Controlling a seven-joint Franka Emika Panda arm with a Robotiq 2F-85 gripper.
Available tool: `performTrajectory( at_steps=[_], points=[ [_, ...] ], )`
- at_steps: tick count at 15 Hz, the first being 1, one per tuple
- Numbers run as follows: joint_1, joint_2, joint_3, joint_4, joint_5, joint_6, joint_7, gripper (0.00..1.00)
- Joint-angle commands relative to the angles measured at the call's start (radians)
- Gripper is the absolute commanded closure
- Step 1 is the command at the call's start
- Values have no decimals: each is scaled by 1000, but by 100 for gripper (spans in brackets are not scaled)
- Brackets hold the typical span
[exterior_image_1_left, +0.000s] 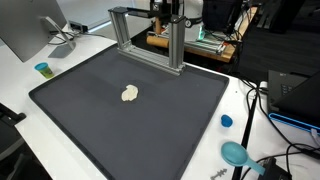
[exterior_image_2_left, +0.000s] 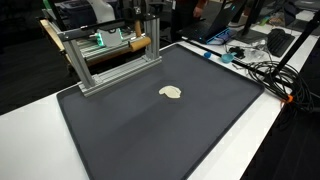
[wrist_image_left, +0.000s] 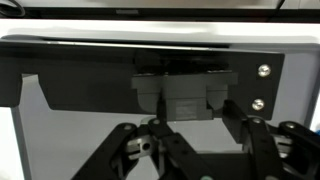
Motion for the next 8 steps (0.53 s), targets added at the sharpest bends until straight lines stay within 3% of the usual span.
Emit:
performTrajectory(
  at_steps=[1,3,7,8],
  points=[
    [-1,-11,-1,6,45,-43,5,7],
    [-12,-46,9,5,31,-82,35,0],
    [-39,-230,70,-10,-55,-126,158,0],
    [-25,-106,35,13,-14,-97,103,0]
  ],
)
